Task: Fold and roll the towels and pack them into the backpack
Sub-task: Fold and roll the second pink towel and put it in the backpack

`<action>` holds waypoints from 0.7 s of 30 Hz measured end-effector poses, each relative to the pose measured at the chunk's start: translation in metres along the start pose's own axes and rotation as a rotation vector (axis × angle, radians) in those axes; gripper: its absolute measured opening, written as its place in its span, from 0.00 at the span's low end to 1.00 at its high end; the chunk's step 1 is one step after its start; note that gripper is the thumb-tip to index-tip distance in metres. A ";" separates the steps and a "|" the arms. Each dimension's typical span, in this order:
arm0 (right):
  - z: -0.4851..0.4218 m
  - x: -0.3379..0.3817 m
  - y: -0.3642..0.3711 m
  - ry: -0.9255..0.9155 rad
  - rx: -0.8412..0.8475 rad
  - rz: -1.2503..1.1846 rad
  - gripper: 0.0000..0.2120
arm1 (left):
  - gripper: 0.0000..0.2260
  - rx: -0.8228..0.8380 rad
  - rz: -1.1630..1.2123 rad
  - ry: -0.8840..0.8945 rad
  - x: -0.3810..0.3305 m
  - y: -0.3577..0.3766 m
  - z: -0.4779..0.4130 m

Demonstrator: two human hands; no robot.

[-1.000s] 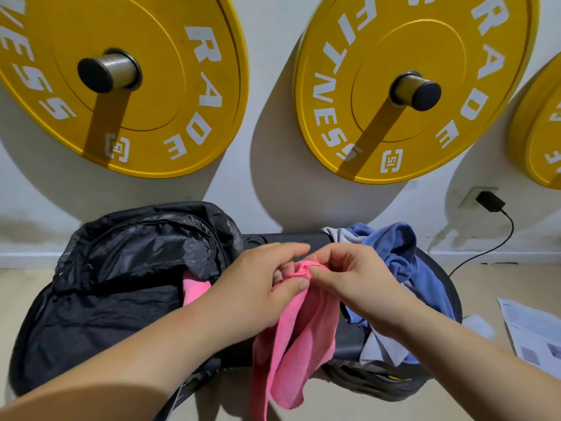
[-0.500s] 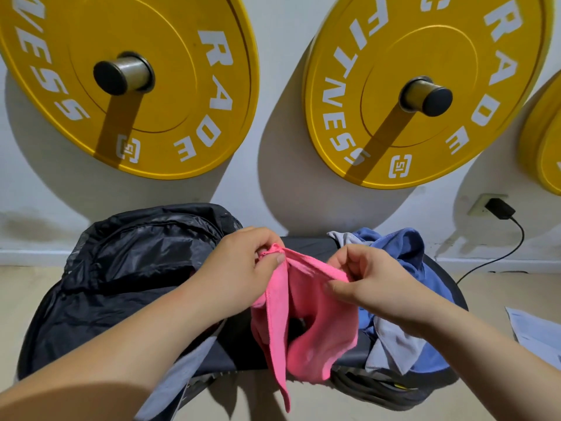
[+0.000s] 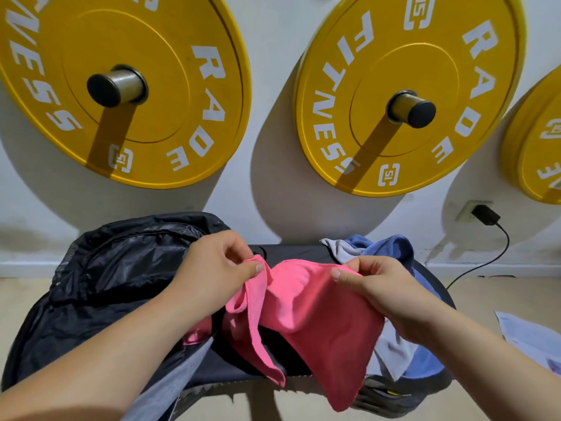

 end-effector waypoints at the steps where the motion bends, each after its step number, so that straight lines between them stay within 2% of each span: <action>1: 0.000 0.001 0.004 -0.004 0.009 -0.008 0.10 | 0.09 0.010 -0.012 0.015 -0.002 0.002 0.001; 5: -0.001 0.006 0.018 -0.029 0.095 -0.097 0.12 | 0.10 -0.028 -0.090 0.037 -0.010 0.007 0.003; 7: -0.005 0.003 0.023 -0.033 0.074 -0.156 0.08 | 0.10 -0.047 -0.059 0.025 -0.012 0.008 0.006; 8: -0.007 0.002 0.024 -0.034 0.035 -0.159 0.07 | 0.10 -0.062 -0.112 0.041 -0.014 0.008 0.008; 11: -0.013 -0.003 0.028 -0.039 -0.046 -0.096 0.09 | 0.13 -0.142 -0.525 0.197 -0.027 0.009 0.015; 12: -0.013 -0.003 0.030 -0.039 -0.037 -0.103 0.08 | 0.13 -0.141 -0.534 0.205 -0.030 0.009 0.016; 16: -0.010 0.004 0.040 -0.035 0.107 -0.329 0.04 | 0.09 0.000 -0.185 0.099 -0.030 0.022 0.017; 21: -0.007 0.017 0.042 -0.161 0.256 -0.469 0.22 | 0.07 0.114 0.044 0.102 -0.034 0.031 0.019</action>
Point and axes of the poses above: each hand's wrist, its own z-axis away from the middle knuckle, its own y-axis out of the palm, x = y × z, the point moved 3 cm from there along -z, towards the middle knuckle, and after that the axes turned 14 degrees about x, right-handed, at the moved point
